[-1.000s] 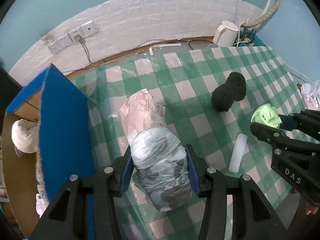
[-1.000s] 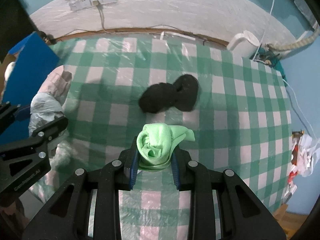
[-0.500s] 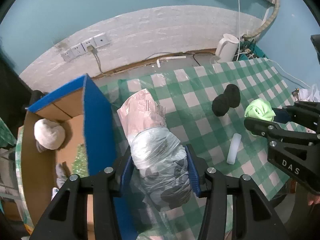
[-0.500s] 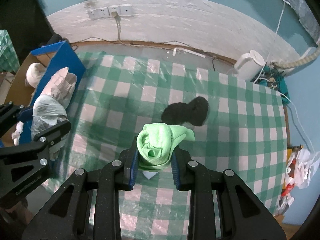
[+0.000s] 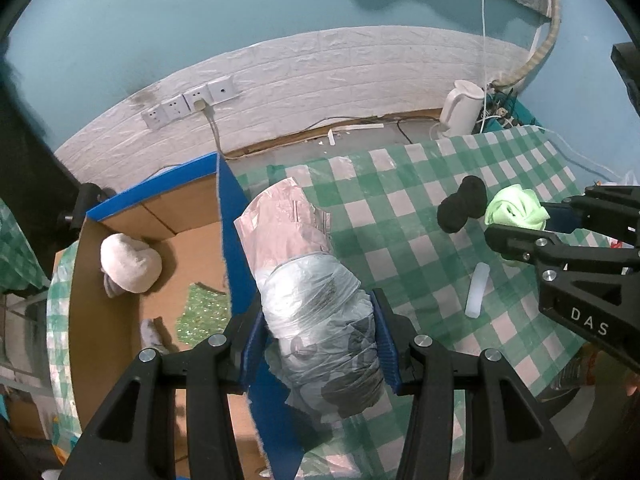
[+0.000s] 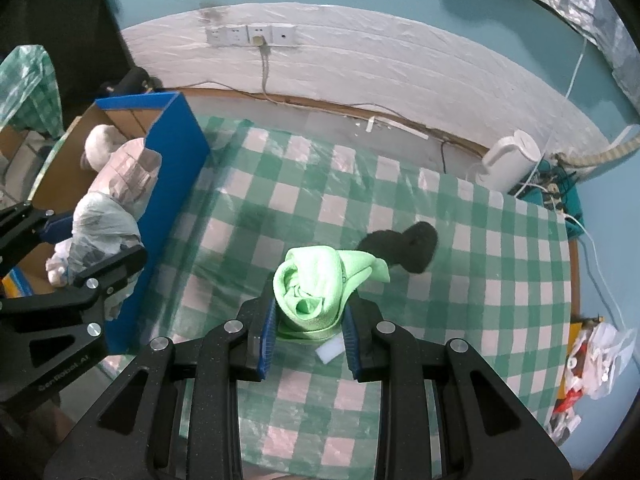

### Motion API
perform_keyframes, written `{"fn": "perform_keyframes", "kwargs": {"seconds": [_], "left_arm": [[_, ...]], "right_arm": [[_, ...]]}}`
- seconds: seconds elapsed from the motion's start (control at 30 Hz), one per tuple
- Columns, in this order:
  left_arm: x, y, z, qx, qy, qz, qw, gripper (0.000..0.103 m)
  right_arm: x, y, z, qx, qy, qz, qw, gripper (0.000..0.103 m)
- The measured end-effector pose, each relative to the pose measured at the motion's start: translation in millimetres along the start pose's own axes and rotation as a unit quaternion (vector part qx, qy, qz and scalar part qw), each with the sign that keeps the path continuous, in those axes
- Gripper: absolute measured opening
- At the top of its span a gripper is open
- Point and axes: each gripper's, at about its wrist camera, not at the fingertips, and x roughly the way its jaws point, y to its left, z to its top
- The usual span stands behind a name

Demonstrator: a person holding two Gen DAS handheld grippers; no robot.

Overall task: Organize soft objects
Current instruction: 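Carry the plastic bag bundle and light green cloth over the box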

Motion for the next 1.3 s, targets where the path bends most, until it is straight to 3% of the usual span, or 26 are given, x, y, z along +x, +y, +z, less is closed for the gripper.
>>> {"fn": "perform_keyframes", "kwargs": {"seconds": [0.6,1.3], "left_arm": [[-18.2,34.4,-7.6,-0.019,-0.019,0.019,0.9995,0.049],[-27.8,98.1,-32.2,-0.078,-0.021,0.032,0.9962,0.049]], "right_arm": [[-3.3,45.5,19.4,-0.034,-0.012,0.030,0.999,0.027],[1.4,121.6,37.6,-0.092,-0.016,0.053,0.994,0.027]]}}
